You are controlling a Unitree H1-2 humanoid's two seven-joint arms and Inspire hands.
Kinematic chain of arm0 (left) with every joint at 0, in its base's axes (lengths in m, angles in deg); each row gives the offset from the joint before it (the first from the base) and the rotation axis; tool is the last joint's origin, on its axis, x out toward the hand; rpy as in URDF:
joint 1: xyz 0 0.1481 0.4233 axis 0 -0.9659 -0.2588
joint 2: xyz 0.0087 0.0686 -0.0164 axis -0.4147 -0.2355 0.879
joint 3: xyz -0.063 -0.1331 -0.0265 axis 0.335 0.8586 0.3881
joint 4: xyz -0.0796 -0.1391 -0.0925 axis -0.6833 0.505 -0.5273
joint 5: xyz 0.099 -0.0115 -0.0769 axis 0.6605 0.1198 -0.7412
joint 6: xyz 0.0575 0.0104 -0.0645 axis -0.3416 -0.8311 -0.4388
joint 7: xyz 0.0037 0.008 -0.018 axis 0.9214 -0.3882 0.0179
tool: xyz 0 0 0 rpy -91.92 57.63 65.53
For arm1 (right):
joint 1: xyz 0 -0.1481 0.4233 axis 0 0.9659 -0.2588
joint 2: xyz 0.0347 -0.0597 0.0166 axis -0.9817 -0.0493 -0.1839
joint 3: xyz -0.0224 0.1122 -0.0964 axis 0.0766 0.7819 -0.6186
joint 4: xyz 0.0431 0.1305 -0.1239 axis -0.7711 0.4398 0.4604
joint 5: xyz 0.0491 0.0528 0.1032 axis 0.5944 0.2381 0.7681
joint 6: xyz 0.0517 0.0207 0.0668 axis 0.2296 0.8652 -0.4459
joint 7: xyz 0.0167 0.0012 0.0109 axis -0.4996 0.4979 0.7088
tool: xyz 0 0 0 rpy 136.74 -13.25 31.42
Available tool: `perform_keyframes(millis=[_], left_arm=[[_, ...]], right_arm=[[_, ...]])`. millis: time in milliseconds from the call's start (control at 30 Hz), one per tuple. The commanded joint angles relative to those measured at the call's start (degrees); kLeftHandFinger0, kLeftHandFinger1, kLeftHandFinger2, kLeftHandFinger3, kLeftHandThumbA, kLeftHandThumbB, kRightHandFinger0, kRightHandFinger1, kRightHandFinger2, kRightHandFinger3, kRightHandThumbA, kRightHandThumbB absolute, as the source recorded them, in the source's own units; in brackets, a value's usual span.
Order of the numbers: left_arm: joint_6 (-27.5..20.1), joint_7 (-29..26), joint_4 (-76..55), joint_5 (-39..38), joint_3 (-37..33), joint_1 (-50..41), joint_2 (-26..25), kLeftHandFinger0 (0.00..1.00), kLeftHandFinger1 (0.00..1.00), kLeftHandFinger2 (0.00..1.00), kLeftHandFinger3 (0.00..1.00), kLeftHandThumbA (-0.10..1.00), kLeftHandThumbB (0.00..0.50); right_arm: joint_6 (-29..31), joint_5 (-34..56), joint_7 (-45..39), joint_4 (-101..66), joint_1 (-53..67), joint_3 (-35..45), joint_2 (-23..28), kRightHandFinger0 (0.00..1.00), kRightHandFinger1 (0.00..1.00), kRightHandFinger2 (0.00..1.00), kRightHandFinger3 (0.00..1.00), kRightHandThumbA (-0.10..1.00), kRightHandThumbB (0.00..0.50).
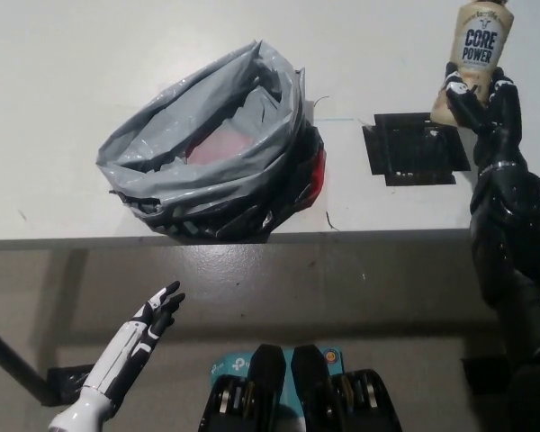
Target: Use the right hand to pick up a bottle of protein shake and place it into a plastic bag on the left side
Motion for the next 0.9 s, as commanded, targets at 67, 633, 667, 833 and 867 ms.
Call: perform_keyframes(millis=[67,633,667,833,867], left_arm=[[-0.1,1.1,-1.7,0.0,0.5,0.4,-1.5,1.0,1.0,1.0,1.0,1.0,0.186],[0.6,1.8,-1.8,-0.7,0.3,0.8,-1.0,1.0,1.0,1.0,1.0,1.0,0.162],[0.4,1.8,-1.8,-0.5,0.3,0.9,-1.1,1.0,1.0,1.0,1.0,1.0,0.16],[0.9,2.0,-2.3,0.0,0.0,1.3,-1.3,1.0,1.0,1.0,1.0,1.0,0.207],[1.3,2.2,-2.5,0.1,-0.1,1.4,-1.3,1.0,1.0,1.0,1.0,1.0,0.209]], right_arm=[[4.4,-8.1,1.0,-9.8,-1.9,-7.5,1.8,0.0,0.15,0.41,0.18,0.19,0.213],[2.8,-33.4,2.9,-9.8,-18.7,-37.0,-1.7,0.0,0.18,0.41,0.45,0.15,0.251],[2.6,-34.2,3.4,-8.8,-19.4,-38.0,-2.1,0.0,0.17,0.42,0.45,0.16,0.258],[3.5,-40.9,6.9,-1.3,-23.2,-45.6,-4.3,0.0,0.19,0.48,0.54,0.11,0.273],[3.9,-42.3,8.6,0.9,-23.9,-47.4,-4.7,0.0,0.12,0.39,0.46,0.11,0.274]])
